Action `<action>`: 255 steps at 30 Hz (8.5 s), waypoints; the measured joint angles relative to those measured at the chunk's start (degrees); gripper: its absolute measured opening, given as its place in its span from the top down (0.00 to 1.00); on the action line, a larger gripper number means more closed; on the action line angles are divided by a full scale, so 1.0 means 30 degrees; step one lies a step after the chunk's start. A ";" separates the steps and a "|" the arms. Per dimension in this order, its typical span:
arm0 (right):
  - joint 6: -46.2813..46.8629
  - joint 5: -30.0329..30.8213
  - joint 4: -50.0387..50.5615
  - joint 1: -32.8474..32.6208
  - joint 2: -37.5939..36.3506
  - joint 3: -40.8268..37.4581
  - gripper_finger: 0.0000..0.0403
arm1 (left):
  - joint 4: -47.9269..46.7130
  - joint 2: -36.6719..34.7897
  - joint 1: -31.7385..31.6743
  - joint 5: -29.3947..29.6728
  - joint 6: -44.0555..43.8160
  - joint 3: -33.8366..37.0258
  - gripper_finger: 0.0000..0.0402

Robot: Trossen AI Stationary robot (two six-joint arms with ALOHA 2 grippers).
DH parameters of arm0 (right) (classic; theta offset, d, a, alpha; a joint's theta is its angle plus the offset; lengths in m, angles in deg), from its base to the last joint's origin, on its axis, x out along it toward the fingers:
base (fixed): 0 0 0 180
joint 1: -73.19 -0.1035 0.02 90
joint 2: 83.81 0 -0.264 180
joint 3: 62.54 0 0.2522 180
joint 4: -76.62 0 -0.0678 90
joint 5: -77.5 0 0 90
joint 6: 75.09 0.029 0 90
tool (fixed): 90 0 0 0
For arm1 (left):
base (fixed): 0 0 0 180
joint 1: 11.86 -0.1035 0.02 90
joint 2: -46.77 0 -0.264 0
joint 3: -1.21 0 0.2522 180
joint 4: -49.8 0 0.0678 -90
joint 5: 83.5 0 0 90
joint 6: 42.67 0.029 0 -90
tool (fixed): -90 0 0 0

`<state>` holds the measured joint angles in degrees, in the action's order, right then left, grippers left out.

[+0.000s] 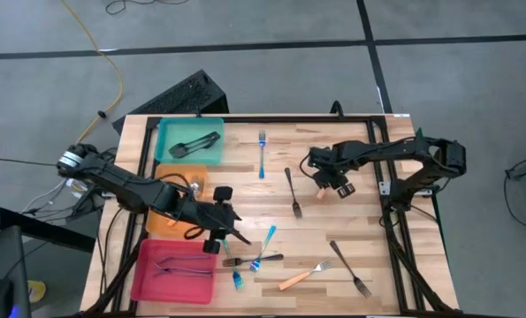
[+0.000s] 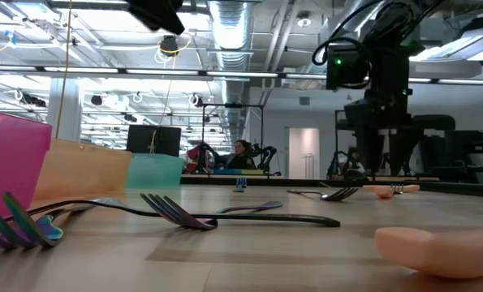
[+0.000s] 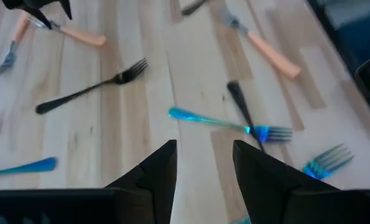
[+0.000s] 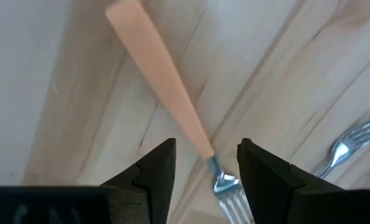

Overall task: Sort silverware by color (type)
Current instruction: Put the orange fork into the orange bin

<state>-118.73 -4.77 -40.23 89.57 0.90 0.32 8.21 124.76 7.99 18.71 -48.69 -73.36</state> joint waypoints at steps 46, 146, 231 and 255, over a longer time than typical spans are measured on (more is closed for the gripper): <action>0.6670 -0.1376 -0.8921 -0.0851 -0.2094 -0.2075 0.82 | 0.7356 -0.3967 -0.0948 0.2143 -0.0556 0.4420 0.65; 1.4388 -0.5136 -3.5417 -0.5667 0.0772 -0.1741 0.82 | 2.5616 0.0907 -0.5448 -0.0801 0.0707 0.7728 0.43; 1.4043 -0.2994 -1.5120 -0.4053 -0.6868 -0.1820 0.60 | -1.3666 -0.5307 -0.4837 0.3046 -2.1161 0.0506 0.94; 1.4397 -0.3096 -1.7145 -0.4574 -0.2796 -0.1773 0.60 | -1.0691 -0.8661 -0.5619 -0.0621 -2.5031 0.8784 0.94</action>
<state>-75.54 -14.06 -91.67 75.85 -7.49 -5.00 -23.86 98.78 -8.87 16.85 -123.78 -47.01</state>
